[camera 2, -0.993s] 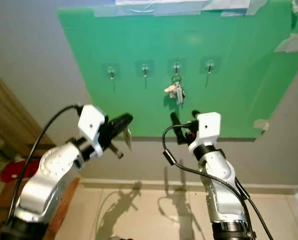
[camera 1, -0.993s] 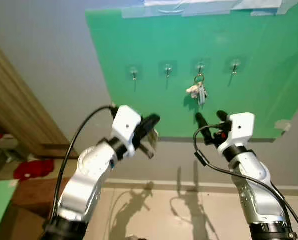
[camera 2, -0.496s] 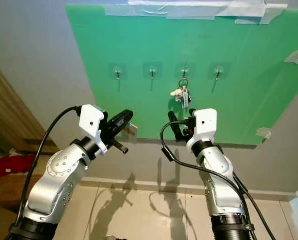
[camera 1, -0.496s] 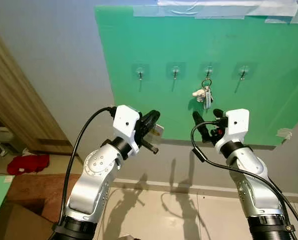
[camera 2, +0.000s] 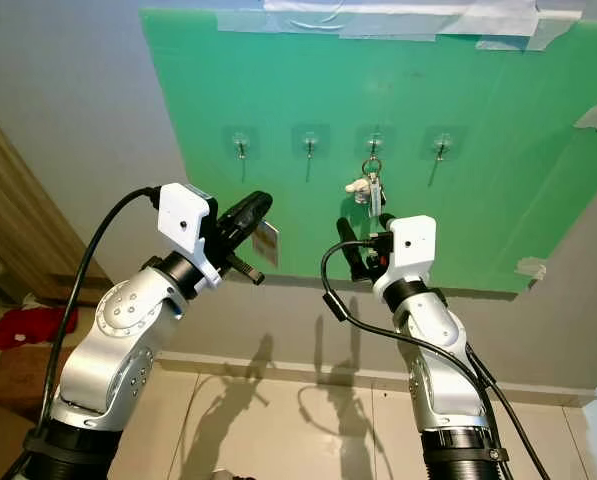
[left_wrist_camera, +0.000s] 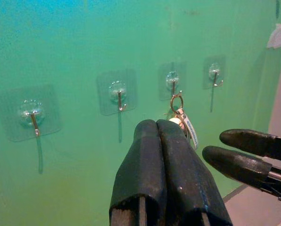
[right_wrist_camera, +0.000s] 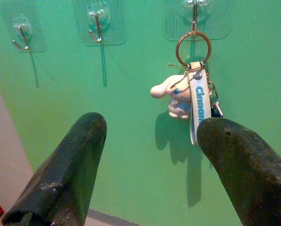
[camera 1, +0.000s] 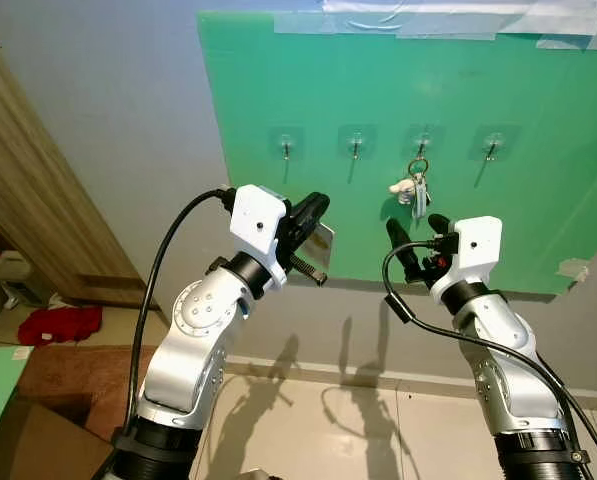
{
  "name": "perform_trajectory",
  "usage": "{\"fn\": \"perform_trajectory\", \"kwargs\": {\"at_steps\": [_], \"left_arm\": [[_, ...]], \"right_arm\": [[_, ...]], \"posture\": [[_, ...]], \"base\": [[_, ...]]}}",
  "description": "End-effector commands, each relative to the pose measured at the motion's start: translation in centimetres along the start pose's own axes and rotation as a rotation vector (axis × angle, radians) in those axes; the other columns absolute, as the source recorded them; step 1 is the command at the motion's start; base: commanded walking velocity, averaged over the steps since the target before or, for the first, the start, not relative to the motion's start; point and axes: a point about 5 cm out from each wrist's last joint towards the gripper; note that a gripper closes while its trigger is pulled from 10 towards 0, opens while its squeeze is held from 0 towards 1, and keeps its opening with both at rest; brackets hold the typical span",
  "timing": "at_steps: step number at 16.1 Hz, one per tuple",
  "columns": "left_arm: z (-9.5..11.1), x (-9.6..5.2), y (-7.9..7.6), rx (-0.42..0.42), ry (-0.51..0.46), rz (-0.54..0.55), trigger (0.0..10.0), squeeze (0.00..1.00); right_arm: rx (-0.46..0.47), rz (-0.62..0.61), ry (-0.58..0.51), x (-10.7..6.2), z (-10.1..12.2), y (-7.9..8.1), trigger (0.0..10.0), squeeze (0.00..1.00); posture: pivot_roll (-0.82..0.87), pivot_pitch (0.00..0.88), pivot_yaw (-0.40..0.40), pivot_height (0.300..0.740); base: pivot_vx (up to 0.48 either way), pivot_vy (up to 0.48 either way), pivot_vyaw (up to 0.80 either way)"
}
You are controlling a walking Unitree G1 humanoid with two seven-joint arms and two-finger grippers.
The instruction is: Hang keys on a hook
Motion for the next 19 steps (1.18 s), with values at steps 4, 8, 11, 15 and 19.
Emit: {"fn": "perform_trajectory", "kwargs": {"at_steps": [4,8,11,15,19], "left_arm": [[-0.1,0.0,0.1,0.009,0.012,0.014,0.0,0.0],[0.6,0.3,0.0,0.031,-0.021,-0.008,0.0,0.0],[0.7,0.4,0.0,0.04,-0.031,-0.017,0.0,0.0],[0.9,0.4,-0.3,0.062,-0.046,-0.042,0.0,0.0],[1.3,0.7,-0.4,0.09,-0.059,-0.062,0.0,0.0]], "right_arm": [[0.002,0.025,-0.022,-0.1,0.1,0.8,10.0,0.0],[0.004,0.028,-0.021,-0.1,-0.3,1.0,10.0,0.0],[0.005,0.027,-0.017,-0.1,-0.5,1.0,10.0,0.0],[0.006,0.033,-0.024,-0.1,-0.4,1.1,10.0,0.0],[0.005,0.029,-0.02,-0.3,-0.5,0.9,10.0,0.0]], "posture": [[-0.12,0.0,0.089,0.74],[-0.12,0.0,0.093,0.74],[-0.12,0.0,0.095,0.74],[-0.12,0.0,0.095,0.74],[-0.13,0.0,0.096,0.74]], "base": [[0.0,0.0,0.0],[0.446,0.0,0.0],[0.48,0.0,0.0],[0.48,0.0,0.0],[0.0,0.0,0.0]]}}
Point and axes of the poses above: a point about 5 cm out from each wrist's last joint towards the gripper, its own x axis pointing out of the wrist towards the gripper, its own z axis along the axis of the wrist's last joint, y = z × x, and after that the axes turned 13 degrees about x, right-handed
